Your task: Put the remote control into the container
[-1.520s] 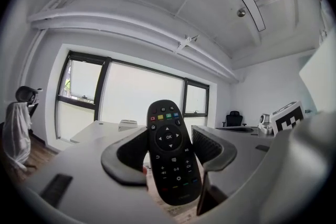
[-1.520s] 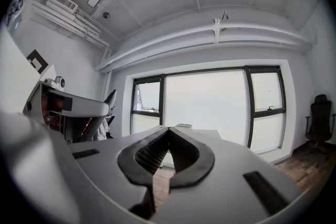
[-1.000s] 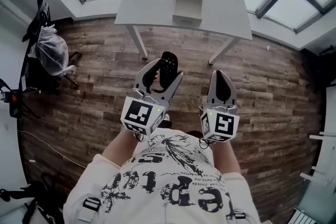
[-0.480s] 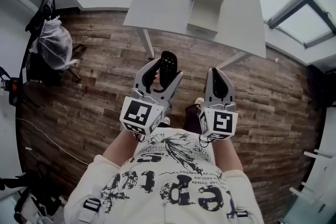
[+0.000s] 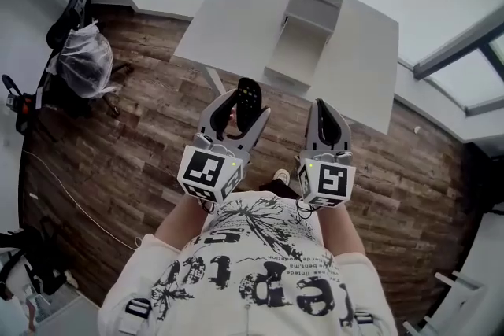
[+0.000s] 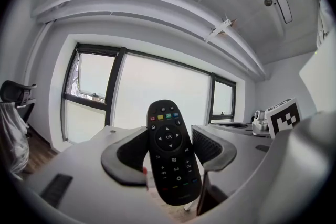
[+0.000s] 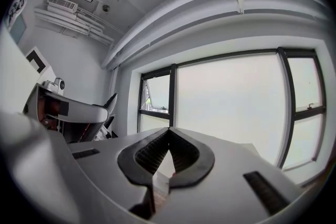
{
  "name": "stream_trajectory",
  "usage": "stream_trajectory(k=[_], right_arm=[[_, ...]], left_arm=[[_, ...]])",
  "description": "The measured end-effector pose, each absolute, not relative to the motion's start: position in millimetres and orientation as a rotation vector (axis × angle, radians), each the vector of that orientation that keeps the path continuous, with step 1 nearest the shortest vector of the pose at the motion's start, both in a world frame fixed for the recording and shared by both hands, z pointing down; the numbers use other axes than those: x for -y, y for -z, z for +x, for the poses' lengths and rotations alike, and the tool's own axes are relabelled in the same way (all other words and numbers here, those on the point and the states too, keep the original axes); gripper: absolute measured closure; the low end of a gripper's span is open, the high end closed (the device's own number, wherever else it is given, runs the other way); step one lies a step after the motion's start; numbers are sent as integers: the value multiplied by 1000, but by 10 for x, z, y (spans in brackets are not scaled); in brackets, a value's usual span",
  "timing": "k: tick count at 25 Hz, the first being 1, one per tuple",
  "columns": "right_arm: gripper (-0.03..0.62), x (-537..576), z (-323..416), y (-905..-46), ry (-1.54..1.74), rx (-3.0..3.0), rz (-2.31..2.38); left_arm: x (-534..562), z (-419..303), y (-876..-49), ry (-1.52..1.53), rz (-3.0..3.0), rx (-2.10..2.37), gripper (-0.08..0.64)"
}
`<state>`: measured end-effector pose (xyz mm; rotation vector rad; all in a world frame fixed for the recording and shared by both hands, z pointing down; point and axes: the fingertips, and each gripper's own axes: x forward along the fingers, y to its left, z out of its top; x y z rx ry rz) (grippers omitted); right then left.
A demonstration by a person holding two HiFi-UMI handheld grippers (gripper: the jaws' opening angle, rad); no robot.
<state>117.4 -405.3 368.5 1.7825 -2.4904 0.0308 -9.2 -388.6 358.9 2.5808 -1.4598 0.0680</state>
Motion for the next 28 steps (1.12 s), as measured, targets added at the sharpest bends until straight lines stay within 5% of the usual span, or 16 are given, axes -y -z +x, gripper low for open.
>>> stream_trajectory(k=[13,28], right_arm=[[591,4897,2335,-3766,-107,2550,1771],[591,5556,2577,-3905,-161,2272,2101]], left_arm=[[4656,949,-3599,-125,2557,1543,288],[5806,1232,-3763,-201,2726,1166,288]])
